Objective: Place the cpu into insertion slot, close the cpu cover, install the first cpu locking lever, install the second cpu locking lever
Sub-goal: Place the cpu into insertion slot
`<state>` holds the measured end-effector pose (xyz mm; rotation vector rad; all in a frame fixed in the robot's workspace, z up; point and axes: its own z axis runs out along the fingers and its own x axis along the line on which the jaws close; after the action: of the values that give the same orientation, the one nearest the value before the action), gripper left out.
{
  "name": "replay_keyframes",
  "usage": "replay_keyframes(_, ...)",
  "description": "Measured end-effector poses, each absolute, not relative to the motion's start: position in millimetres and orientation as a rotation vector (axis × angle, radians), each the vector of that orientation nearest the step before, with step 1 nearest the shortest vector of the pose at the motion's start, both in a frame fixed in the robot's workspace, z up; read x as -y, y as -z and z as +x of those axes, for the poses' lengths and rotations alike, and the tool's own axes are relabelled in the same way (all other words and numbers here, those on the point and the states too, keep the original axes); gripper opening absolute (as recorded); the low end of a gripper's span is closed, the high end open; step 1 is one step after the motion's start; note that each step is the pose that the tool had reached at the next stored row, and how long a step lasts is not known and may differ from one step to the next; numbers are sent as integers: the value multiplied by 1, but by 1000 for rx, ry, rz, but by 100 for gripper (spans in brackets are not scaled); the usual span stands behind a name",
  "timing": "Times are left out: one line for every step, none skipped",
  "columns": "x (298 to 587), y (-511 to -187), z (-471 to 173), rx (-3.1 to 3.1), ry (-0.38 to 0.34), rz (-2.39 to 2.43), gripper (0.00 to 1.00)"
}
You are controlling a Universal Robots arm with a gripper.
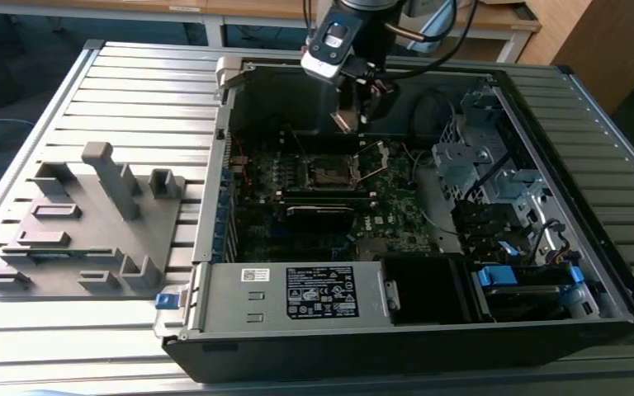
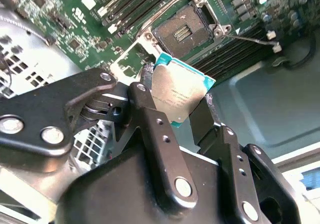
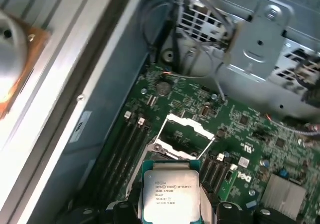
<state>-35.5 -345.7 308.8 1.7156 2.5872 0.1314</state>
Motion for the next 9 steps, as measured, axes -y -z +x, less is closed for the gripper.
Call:
replay_keyframes(346,-309,-35,-2570,-131,1740,54)
replay_keyframes(346,-309,-35,-2554,-130,1762,54)
replay_keyframes(346,-308,-35,-2537,-130,1785,54)
replay_keyframes(346,-308,-35,-2520,-129,1807,54)
replay_keyframes(346,-308,-36,-2507,-128,1824,54)
replay_keyframes(346,-308,-36,-2506,-128,1826,54)
replay_keyframes(346,-308,-35,-2506,-129,1827,54)
replay_keyframes(346,-308,-35,-2505,-129,1827,54)
replay_keyframes(346,-308,-36,-2505,-129,1828,54)
